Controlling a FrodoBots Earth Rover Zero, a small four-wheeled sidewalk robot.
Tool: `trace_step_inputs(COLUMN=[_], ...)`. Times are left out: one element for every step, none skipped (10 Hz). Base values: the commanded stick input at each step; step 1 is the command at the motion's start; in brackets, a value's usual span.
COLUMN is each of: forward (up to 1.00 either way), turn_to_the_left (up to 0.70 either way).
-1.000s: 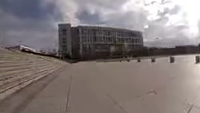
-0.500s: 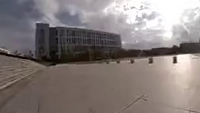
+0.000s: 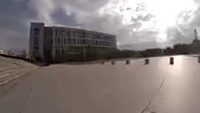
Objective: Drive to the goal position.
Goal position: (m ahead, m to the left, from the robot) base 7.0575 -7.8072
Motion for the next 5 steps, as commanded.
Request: trace_step_inputs(forward=[0.7,0.7,0.7,0.7,0.7], turn_to_the_left=[0.0,0.0,0.0,0.0,0.0])
